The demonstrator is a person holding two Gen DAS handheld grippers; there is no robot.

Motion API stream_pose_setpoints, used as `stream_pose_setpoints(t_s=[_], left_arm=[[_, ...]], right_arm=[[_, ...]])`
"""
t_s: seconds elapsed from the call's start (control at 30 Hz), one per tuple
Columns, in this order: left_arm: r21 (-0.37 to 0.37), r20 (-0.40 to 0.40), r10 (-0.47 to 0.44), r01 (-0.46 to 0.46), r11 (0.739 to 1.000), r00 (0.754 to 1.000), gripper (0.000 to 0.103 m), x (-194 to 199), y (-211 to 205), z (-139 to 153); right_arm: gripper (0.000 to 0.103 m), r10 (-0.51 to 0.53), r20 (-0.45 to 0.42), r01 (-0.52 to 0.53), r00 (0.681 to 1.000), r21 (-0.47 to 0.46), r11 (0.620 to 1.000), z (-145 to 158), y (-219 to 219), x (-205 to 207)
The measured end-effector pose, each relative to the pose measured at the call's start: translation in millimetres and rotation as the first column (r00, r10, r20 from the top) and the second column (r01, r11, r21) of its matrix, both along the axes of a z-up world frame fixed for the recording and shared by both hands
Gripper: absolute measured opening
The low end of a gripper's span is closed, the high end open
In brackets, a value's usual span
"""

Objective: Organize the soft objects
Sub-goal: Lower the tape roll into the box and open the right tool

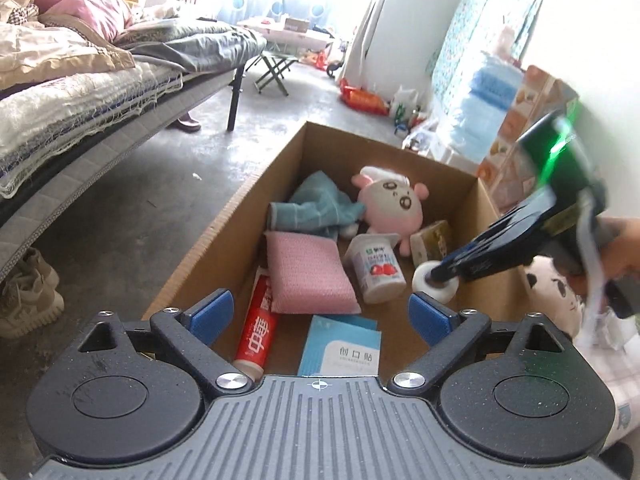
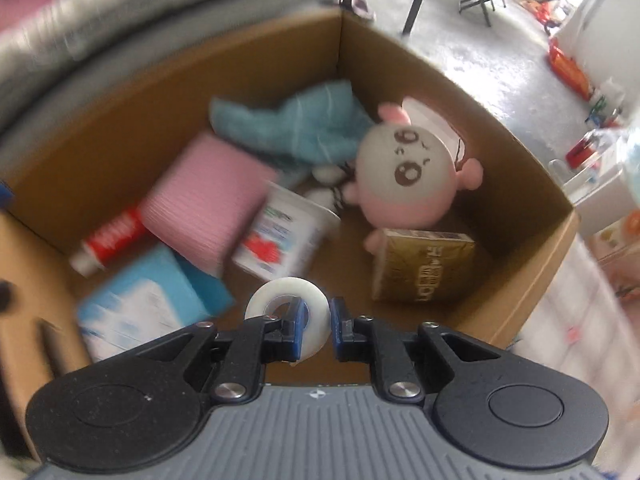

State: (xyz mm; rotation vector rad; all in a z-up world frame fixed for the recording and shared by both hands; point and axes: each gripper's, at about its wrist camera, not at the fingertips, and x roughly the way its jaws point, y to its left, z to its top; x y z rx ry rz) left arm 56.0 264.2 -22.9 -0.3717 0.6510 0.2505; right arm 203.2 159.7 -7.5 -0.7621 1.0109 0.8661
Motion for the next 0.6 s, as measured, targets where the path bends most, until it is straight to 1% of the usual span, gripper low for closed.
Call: stream_pose_setpoints(t_s=[0.1, 0.17, 0.23, 0.3, 0.33, 0.37, 0.4, 0.43, 0.5, 0.57, 0.6], left_arm=[[-0.011, 0.018, 0.004, -0.004, 1.000, 1.000, 0.095, -2, 5, 0], [-0.018, 0.026, 0.013, -0.012, 1.000, 1.000, 0.095, -2, 8, -2], [-0.030, 0.031, 0.021, -0.020, 0.999, 0.999, 0.095, -3, 10, -3], [-0.039, 0.037, 0.019, -0.018, 0.999, 0.999, 0.095, -3, 12, -3], [-0.043, 0.038, 0.021, -0.019, 0.999, 0.999, 0.095, -4, 13, -3], [-0.042, 0.042, 0.022, -0.020, 0.999, 0.999, 0.095, -4, 14, -3], [-0.039, 0.045, 0.022, -0.021, 0.999, 0.999, 0.095, -5, 15, -3], [-0.035, 0.049, 0.025, -0.023, 0.999, 0.998, 0.095, -6, 15, -2], [-0.028, 0.063, 0.032, -0.031, 0.999, 0.998, 0.095, -10, 16, -1], [-0.022, 0.073, 0.043, -0.042, 0.999, 0.996, 0.095, -13, 18, 0], [-0.021, 0.078, 0.049, -0.048, 0.999, 0.996, 0.095, -14, 20, 1]], right_arm=[[0.015, 0.043, 0.022, -0.040, 0.999, -0.125, 0.991, -19, 13, 3], [0.015, 0.077, 0.043, -0.067, 0.996, -0.201, 0.977, -32, 19, 4], [0.015, 0.087, 0.057, -0.069, 0.995, -0.271, 0.960, -45, 20, 6], [0.017, 0.094, 0.069, -0.066, 0.993, -0.326, 0.943, -55, 20, 9], [0.017, 0.092, 0.077, -0.061, 0.993, -0.336, 0.940, -57, 19, 10], [0.021, 0.091, 0.074, -0.061, 0.993, -0.341, 0.938, -57, 18, 9], [0.029, 0.082, 0.069, -0.054, 0.994, -0.336, 0.940, -54, 18, 9], [0.034, 0.074, 0.063, -0.050, 0.995, -0.314, 0.948, -47, 17, 9], [0.058, 0.074, 0.049, -0.060, 0.996, -0.238, 0.969, -27, 15, 7], [0.066, 0.058, 0.035, -0.052, 0.998, -0.147, 0.988, -6, 15, 8], [0.066, 0.044, 0.021, -0.041, 0.999, -0.106, 0.994, 2, 16, 10]])
